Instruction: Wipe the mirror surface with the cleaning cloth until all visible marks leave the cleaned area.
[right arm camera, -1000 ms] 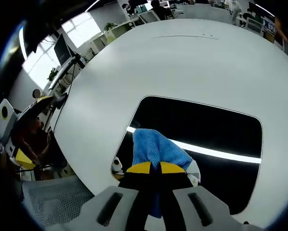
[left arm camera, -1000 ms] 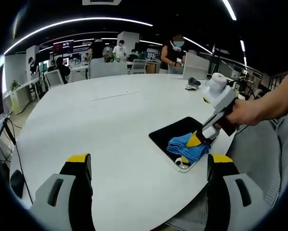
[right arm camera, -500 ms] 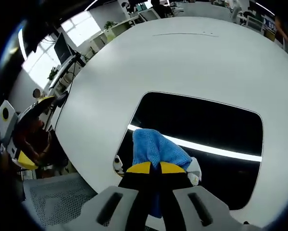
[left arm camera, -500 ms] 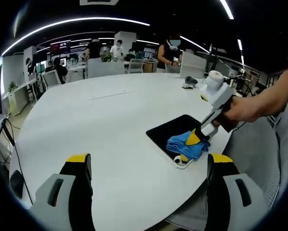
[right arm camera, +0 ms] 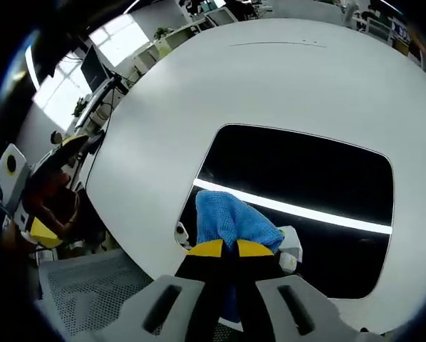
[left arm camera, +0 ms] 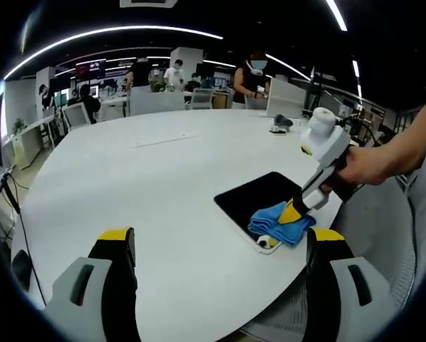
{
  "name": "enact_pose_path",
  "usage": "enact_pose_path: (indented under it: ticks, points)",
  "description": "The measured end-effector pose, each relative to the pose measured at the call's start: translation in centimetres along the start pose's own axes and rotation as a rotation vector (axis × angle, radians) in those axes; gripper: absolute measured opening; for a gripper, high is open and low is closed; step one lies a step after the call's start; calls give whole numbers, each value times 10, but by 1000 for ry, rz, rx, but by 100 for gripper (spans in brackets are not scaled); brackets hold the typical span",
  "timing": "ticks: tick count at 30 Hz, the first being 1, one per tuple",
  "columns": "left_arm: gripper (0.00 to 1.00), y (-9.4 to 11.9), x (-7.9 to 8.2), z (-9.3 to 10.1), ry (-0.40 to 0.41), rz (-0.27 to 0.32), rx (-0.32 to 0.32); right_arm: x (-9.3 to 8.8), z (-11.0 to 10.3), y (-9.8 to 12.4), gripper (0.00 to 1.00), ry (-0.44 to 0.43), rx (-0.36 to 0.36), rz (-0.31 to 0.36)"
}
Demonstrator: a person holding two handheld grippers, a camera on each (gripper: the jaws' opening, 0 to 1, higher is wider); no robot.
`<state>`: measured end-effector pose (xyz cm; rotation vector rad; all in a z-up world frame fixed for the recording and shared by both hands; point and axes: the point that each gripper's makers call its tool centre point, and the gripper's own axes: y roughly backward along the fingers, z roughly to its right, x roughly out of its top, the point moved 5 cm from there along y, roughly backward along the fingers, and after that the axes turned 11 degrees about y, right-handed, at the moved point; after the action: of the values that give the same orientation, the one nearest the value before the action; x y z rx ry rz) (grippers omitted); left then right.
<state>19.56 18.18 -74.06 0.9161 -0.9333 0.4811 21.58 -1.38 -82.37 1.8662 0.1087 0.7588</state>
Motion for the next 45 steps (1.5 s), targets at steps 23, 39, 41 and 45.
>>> enact_pose_path:
  ticks: [23,39,41,45]
  points:
    - [99,-6,0,6,9,5,18,-5,10,6,0,-3,26,17]
    - [99,-7,-1,9,14,6,26,-14,31,16,0,-40,15,17]
    - [99,-7,-2,9,15,5,28,-14,33,16,0,-43,15,17]
    - [99,-6,-4,7,20,5,34,-16,38,19,0,-45,3,11]
